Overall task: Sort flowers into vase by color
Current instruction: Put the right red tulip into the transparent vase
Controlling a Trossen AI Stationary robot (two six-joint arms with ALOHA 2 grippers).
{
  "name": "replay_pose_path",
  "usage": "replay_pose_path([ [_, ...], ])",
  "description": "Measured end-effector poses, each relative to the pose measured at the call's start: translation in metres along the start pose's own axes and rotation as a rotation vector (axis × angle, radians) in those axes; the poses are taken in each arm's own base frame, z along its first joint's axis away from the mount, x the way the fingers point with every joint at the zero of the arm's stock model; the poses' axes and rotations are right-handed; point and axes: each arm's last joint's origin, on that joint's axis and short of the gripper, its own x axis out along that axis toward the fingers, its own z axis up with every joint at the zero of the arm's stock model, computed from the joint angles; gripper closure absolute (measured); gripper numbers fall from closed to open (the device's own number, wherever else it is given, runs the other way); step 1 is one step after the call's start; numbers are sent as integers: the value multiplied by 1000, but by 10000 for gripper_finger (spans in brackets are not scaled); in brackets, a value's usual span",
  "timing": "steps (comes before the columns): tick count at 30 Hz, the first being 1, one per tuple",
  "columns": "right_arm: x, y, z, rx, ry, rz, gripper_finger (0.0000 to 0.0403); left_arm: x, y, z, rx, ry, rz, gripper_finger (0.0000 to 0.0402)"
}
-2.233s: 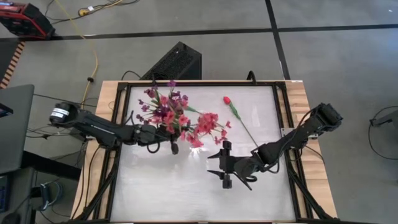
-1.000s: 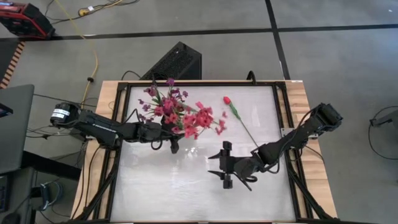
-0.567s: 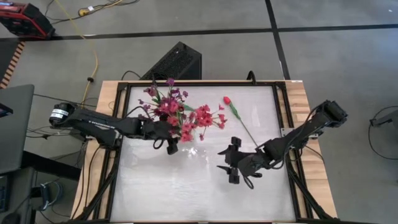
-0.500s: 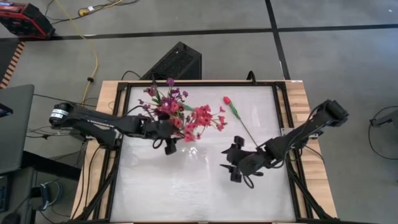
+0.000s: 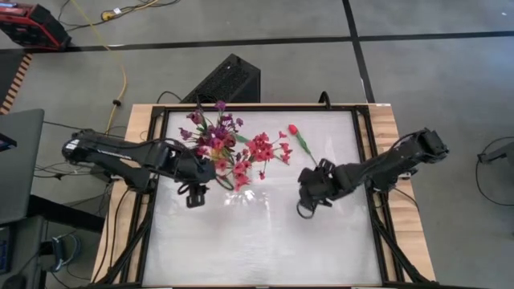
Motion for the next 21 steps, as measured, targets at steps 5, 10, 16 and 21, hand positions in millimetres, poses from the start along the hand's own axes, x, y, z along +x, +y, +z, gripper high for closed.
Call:
replay_pose_path([
  [5, 20, -31, 11, 87, 59, -88, 133, -25, -24, -8, 134, -30, -114, 221],
  [10, 53, -68, 9, 186, 109, -165, 133, -48, -44, -27, 235, -238, -109, 221],
  [16, 88, -102, 12, 279, 25, -138, 133, -61, -54, -55, 320, -500, -160, 221],
  [21, 98, -117, 9, 320, 32, -122, 133, -49, -51, -75, 330, -669, -248, 221],
])
